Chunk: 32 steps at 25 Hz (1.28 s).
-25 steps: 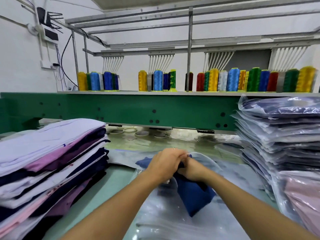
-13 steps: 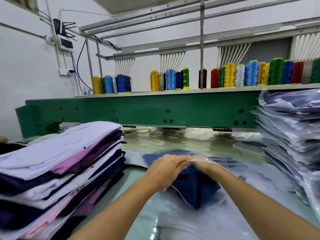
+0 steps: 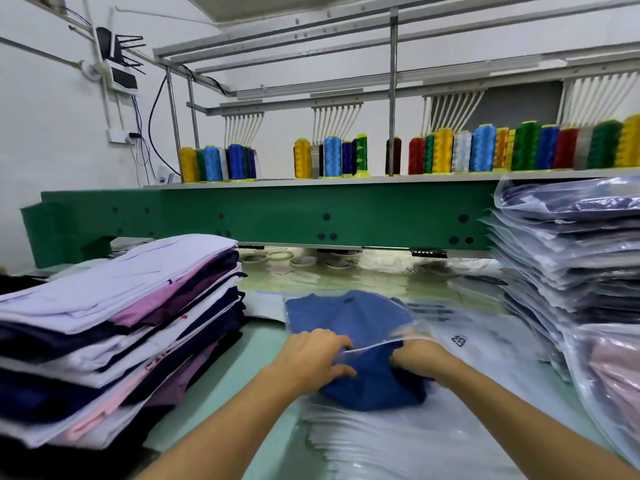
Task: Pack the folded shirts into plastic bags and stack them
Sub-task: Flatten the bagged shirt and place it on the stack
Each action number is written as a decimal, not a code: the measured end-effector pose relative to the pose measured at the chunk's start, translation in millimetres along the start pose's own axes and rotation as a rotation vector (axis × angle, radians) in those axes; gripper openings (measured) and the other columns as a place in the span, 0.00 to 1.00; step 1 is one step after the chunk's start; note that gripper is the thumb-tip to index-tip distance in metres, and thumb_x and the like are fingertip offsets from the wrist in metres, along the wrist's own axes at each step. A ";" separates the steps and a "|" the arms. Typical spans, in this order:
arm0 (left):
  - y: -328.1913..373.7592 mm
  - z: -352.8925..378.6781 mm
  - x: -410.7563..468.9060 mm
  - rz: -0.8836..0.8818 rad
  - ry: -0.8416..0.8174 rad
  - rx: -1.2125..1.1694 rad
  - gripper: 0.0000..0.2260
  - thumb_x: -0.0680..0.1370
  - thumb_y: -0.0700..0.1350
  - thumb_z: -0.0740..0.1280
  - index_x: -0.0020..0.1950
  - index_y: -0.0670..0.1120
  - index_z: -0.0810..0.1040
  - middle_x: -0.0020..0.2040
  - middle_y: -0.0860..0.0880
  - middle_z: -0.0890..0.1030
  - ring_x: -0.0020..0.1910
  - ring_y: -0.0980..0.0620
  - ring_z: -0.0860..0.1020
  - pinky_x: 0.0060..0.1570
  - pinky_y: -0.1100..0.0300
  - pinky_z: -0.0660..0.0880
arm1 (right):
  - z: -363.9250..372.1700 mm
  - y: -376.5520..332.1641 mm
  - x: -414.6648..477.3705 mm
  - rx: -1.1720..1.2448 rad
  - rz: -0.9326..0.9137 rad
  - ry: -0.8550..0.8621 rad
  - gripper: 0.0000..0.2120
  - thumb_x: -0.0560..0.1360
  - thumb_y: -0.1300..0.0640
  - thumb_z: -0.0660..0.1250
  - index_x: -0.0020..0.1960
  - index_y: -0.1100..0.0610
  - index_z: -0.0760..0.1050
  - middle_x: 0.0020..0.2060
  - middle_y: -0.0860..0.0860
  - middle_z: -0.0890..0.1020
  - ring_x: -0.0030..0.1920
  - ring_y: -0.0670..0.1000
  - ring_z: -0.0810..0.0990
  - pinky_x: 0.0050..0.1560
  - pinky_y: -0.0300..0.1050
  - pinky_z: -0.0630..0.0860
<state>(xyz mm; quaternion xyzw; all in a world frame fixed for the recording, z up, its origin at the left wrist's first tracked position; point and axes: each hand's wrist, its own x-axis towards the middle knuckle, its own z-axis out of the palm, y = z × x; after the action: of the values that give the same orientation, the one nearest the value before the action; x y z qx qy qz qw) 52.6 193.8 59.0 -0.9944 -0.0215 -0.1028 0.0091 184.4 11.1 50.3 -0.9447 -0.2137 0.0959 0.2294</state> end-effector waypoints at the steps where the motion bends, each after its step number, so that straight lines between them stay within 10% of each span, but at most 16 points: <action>1: 1.1 0.9 -1.6 -0.003 -0.008 0.005 0.22 0.77 0.67 0.65 0.66 0.58 0.74 0.57 0.51 0.79 0.58 0.47 0.78 0.49 0.53 0.74 | 2.5 1.8 -2.0 0.137 0.037 0.042 0.04 0.74 0.62 0.62 0.40 0.56 0.71 0.38 0.56 0.78 0.35 0.52 0.76 0.31 0.39 0.71; 7: 4.0 2.8 -13.1 0.062 -0.067 0.053 0.24 0.74 0.67 0.69 0.63 0.54 0.72 0.54 0.49 0.78 0.54 0.44 0.77 0.47 0.50 0.74 | 3.1 4.5 -7.1 0.390 0.020 0.161 0.11 0.76 0.63 0.64 0.56 0.55 0.79 0.52 0.55 0.82 0.54 0.56 0.80 0.58 0.49 0.76; 11: 3.0 4.8 -16.2 0.055 -0.046 0.081 0.21 0.77 0.65 0.66 0.63 0.52 0.73 0.54 0.48 0.78 0.54 0.43 0.78 0.45 0.52 0.72 | 3.0 10.5 -20.9 -0.170 -0.092 -0.008 0.13 0.76 0.52 0.65 0.58 0.54 0.79 0.55 0.54 0.82 0.54 0.55 0.80 0.52 0.45 0.76; 16: 11.7 11.8 -27.5 0.130 -0.090 0.009 0.29 0.67 0.79 0.59 0.47 0.55 0.65 0.42 0.57 0.71 0.42 0.50 0.72 0.40 0.53 0.63 | -2.3 29.2 -44.6 -0.436 -0.087 0.197 0.13 0.77 0.49 0.67 0.57 0.55 0.76 0.55 0.53 0.80 0.53 0.55 0.80 0.44 0.44 0.73; 23: 11.6 4.2 -27.1 0.148 -0.048 0.018 0.11 0.81 0.55 0.65 0.47 0.51 0.67 0.49 0.48 0.79 0.50 0.44 0.77 0.42 0.52 0.68 | -12.2 61.0 -81.8 -0.658 -0.274 0.405 0.22 0.74 0.43 0.67 0.63 0.49 0.67 0.56 0.47 0.74 0.54 0.53 0.77 0.35 0.44 0.67; 28: 9.9 0.7 -30.4 0.071 -0.003 -0.037 0.09 0.82 0.52 0.65 0.49 0.48 0.68 0.50 0.44 0.79 0.51 0.41 0.76 0.47 0.48 0.74 | -15.9 76.5 -71.8 -0.576 -0.451 0.443 0.50 0.63 0.28 0.66 0.80 0.41 0.50 0.74 0.49 0.64 0.72 0.55 0.66 0.66 0.53 0.66; 32: 1.6 0.0 -33.7 0.046 -0.001 -0.017 0.10 0.82 0.52 0.64 0.49 0.48 0.67 0.49 0.45 0.78 0.50 0.41 0.75 0.48 0.47 0.74 | -18.9 80.8 -55.5 -0.409 -0.548 0.334 0.46 0.67 0.32 0.69 0.75 0.37 0.45 0.65 0.43 0.77 0.61 0.50 0.77 0.67 0.44 0.64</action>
<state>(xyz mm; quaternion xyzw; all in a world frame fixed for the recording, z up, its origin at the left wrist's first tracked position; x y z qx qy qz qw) 19.7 190.8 52.1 -0.9948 0.0021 -0.1022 0.0027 169.3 -86.1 33.1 -0.8815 -0.4327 -0.1690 0.0847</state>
